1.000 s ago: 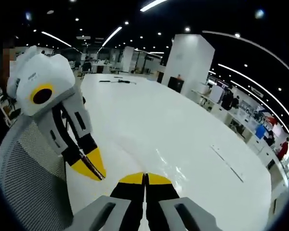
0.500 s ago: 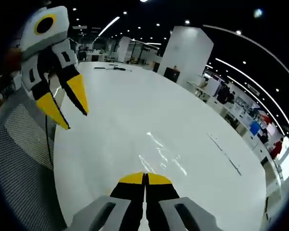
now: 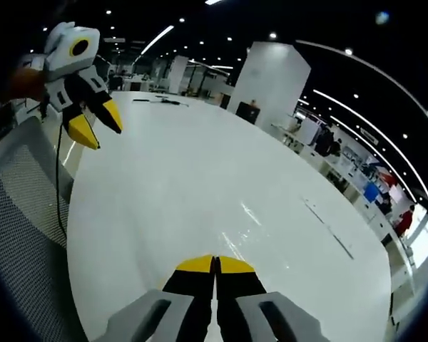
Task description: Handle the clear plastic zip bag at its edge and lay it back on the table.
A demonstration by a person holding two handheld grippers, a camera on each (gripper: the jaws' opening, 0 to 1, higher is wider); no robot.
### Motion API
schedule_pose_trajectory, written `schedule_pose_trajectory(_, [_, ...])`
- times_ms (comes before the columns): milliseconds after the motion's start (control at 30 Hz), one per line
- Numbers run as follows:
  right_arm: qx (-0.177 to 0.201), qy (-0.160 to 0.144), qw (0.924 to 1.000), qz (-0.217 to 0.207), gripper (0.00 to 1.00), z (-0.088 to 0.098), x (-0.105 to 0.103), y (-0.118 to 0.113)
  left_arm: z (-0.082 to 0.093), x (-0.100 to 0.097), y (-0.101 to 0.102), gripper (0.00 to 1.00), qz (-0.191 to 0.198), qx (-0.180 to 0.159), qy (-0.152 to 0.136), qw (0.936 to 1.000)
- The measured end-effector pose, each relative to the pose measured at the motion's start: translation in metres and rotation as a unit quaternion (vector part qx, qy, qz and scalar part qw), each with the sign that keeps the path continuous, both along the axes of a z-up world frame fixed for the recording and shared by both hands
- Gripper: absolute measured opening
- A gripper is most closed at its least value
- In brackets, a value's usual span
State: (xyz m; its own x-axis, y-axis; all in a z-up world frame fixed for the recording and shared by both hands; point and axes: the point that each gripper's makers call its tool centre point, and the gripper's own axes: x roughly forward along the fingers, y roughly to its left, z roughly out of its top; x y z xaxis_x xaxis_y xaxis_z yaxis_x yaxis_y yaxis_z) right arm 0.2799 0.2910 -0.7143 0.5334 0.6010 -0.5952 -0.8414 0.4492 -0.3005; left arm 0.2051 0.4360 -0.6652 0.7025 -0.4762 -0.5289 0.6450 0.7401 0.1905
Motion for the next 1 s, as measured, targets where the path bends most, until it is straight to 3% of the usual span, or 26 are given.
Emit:
schedule_pose_trajectory(133, [-0.003,0.026,0.9996,0.010,0.03,-0.014,-0.004,0.008,-0.007,-0.002,0.006,0.20,0.015,-0.022,0.006,0.9996])
schedule_pose_trajectory(267, [0.017,0.048,0.9984,0.025,0.17,-0.020,-0.017,0.012,-0.024,-0.007,0.011,0.21,0.014,-0.016,0.021,0.9996])
schedule_pose_trajectory(467, [0.050,0.059,0.9969,0.013,0.37,-0.014,-0.025,0.004,-0.026,-0.015,0.000,0.23,0.001,-0.022,0.025,0.9995])
schedule_pose_trajectory(533, [0.060,0.062,0.9962,0.009,0.40,-0.009,-0.029,0.000,-0.027,-0.016,-0.002,0.25,-0.009,-0.022,0.026,0.9994])
schedule_pose_trajectory(700, [0.082,0.061,0.9948,-0.008,0.51,0.007,-0.037,-0.014,-0.033,-0.016,0.004,0.30,-0.026,-0.038,0.022,0.9987])
schedule_pose_trajectory(900, [0.077,0.049,0.9943,-0.055,0.58,0.015,-0.044,-0.051,-0.047,-0.016,0.009,0.31,0.005,-0.046,0.030,0.9985])
schedule_pose_trajectory(1000, [0.079,0.048,0.9936,-0.066,0.66,0.018,-0.049,-0.068,-0.044,-0.018,0.002,0.33,0.010,-0.059,0.034,0.9977])
